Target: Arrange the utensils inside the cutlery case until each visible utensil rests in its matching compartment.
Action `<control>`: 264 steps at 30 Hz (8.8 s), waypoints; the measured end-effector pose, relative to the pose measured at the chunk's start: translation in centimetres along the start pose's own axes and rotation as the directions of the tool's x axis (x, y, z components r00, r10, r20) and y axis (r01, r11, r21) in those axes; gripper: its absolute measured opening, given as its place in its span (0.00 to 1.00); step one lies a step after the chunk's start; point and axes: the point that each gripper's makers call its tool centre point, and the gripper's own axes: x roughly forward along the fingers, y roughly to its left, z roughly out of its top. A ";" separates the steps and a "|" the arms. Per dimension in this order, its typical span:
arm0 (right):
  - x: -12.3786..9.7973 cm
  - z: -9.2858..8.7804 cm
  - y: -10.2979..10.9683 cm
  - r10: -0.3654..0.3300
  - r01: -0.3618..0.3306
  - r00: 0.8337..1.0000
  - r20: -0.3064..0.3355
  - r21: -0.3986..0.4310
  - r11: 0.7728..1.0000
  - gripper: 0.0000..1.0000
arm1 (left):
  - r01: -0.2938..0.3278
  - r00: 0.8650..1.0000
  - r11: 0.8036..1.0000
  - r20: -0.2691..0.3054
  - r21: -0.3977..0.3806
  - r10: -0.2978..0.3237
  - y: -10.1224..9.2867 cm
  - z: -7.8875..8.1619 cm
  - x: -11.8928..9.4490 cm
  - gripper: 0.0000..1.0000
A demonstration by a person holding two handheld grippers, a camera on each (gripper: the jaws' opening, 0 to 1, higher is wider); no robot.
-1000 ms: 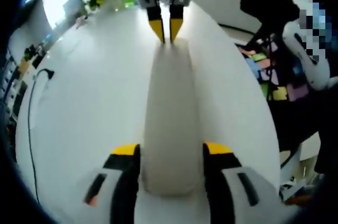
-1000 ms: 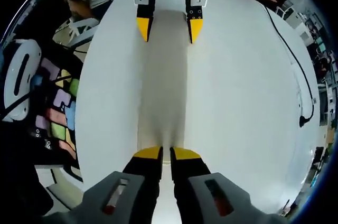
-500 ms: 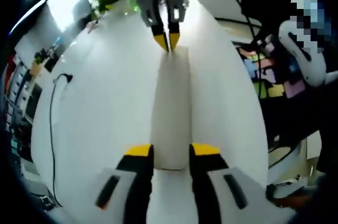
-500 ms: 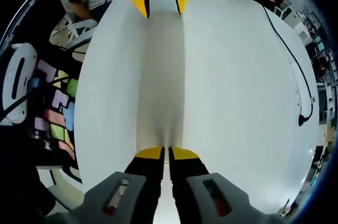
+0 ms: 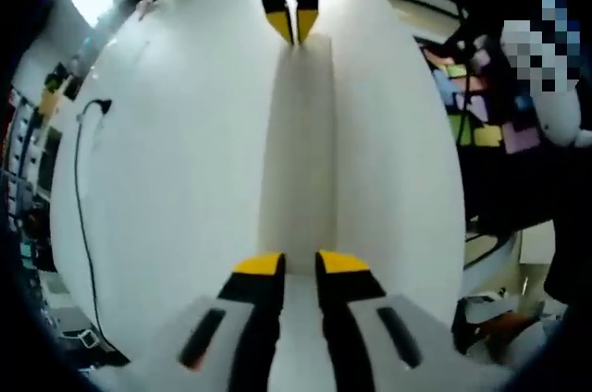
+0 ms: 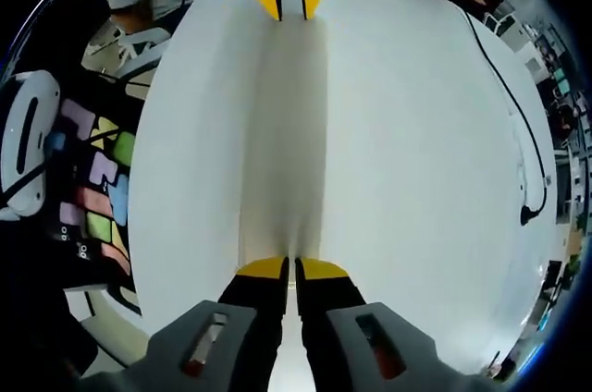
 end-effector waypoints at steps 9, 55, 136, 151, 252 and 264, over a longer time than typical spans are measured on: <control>0.0 0.0 -0.1 0.008 -0.008 1.000 -0.007 0.034 0.999 0.02 | 0.037 0.997 0.999 -0.067 -0.020 -0.038 -0.2 -0.1 0.1 0.11; 1.7 -3.7 1.9 0.084 -0.093 0.995 0.050 0.203 0.975 0.00 | 0.048 0.998 0.999 -0.039 0.019 -0.047 -0.6 -0.6 -0.1 0.10; -0.3 2.4 0.7 -0.062 0.054 0.984 0.165 0.051 0.997 0.00 | 0.025 0.998 0.997 -0.055 -0.068 -0.029 0.4 0.4 0.1 0.00; 0.3 2.2 0.2 -0.022 0.009 0.989 0.146 0.089 0.996 0.00 | 0.023 0.996 0.995 -0.086 -0.098 -0.032 0.7 -0.1 0.3 0.00; 3.4 4.6 0.6 -0.029 0.019 0.972 0.232 0.043 0.999 0.44 | 0.072 0.997 0.997 -0.035 -0.004 -0.072 0.5 0.6 3.8 0.50; 3.4 5.0 0.8 -0.008 0.004 0.957 0.288 0.014 1.000 0.45 | 0.056 0.998 0.997 0.001 -0.056 -0.056 0.7 1.0 4.0 0.46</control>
